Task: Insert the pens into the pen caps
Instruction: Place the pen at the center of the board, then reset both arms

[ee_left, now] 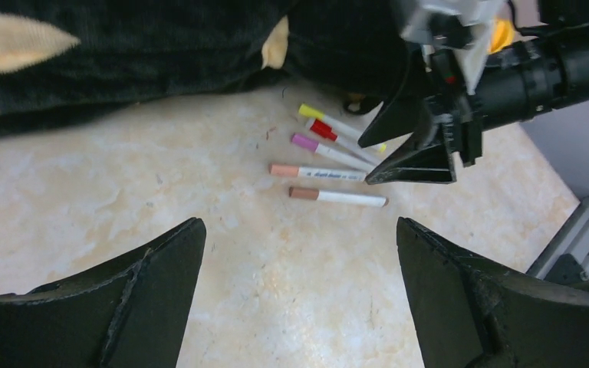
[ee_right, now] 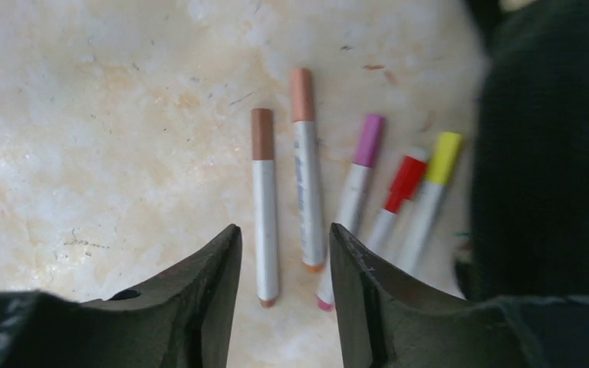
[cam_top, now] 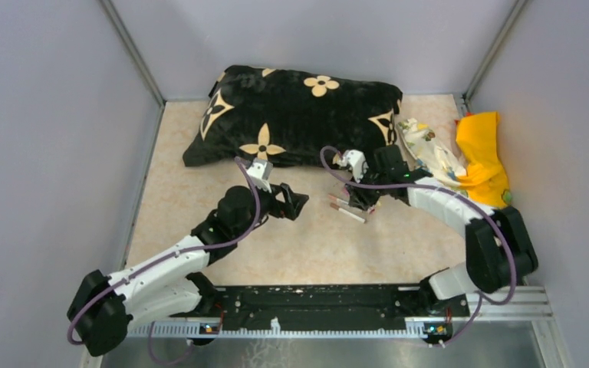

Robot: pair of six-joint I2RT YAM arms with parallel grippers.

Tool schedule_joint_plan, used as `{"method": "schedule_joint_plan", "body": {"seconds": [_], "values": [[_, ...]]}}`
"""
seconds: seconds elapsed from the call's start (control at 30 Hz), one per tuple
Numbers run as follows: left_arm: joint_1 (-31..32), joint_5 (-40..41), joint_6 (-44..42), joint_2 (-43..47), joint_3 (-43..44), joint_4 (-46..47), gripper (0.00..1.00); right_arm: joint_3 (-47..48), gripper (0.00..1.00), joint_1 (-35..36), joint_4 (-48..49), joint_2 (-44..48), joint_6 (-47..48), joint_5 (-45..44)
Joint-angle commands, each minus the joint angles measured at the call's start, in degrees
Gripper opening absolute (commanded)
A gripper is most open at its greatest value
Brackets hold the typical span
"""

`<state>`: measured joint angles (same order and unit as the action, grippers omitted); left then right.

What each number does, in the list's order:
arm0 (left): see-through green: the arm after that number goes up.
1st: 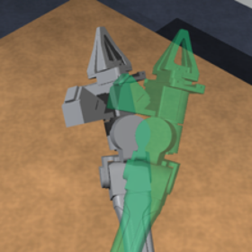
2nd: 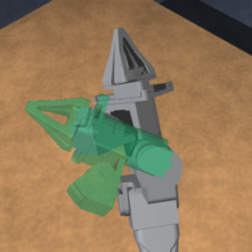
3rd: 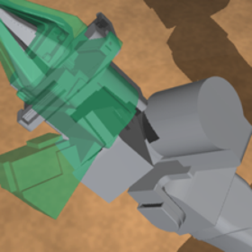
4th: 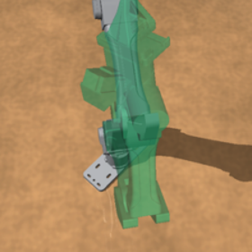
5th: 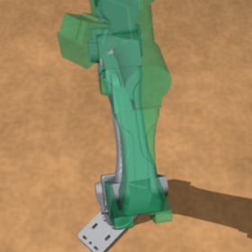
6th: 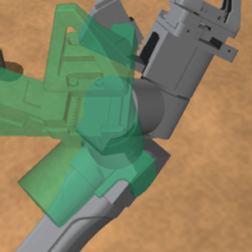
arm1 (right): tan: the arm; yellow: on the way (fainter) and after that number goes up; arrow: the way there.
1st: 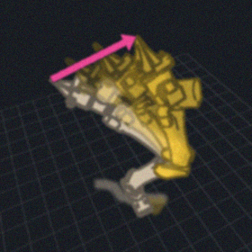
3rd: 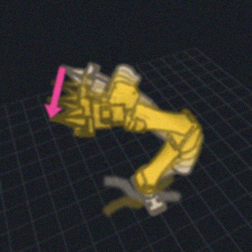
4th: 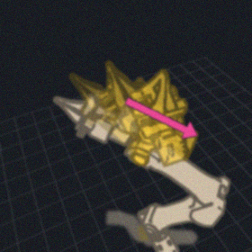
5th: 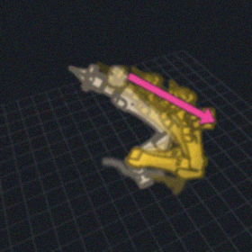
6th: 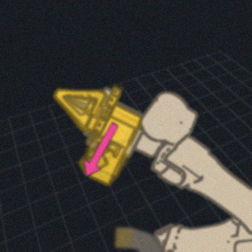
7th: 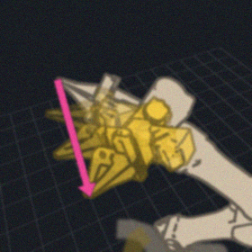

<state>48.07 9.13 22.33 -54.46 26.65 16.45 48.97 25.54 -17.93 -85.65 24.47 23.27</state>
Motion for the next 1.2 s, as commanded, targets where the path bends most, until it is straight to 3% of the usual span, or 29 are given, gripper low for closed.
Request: {"method": "schedule_joint_plan", "body": {"seconds": [0.0, 0.07, 0.17, 0.2, 0.4, 0.7, 0.83, 1.17], "values": [[-6.9, -13.9, 0.5, -0.4, 7.1, -3.6, 0.99, 3.9, 0.49, -6.1, -3.0, 12.1, 3.9, 5.3], [-11.4, -18.1, 0.8, -0.4, 10.7, -6.2, 0.99, 4.3, 0.62, -9.7, -2.9, 18.7, 4.6, 4.0], [-18.5, -24.5, 0.8, -1.1, 17.7, -10.8, 0.99, 5.8, 0.97, -15.5, -0.9, 25.9, 2.9, -1.0], [-20.5, -26.0, 0.4, -1.5, 20.3, -12.8, 0.99, 7.9, 0.99, -17.0, -2.0, 26.5, 1.8, -3.4], [-25.4, -27.3, -5.1, -2.9, 36.4, -25.3, 0.99, 22.1, 0.99, -18.7, -7.4, 28.4, -7.3, -14.0], [-25.6, -23.0, -9.7, -0.8, 54.6, -37.7, 0.99, 42.5, 0.99, -18.7, -16.7, 27.4, -17.8, -7.5], [-25.6, -21.6, -10.5, 1.4, 57.6, -40.7, 0.99, 47.6, 0.99, -18.6, -18.7, 27.2, -24.0, -10.2], [-25.6, -21.0, -11.6, 5.5, 58.4, -44.5, 0.99, 52.0, 0.99, -18.7, -19.9, 25.1, -23.7, -8.1]]}}
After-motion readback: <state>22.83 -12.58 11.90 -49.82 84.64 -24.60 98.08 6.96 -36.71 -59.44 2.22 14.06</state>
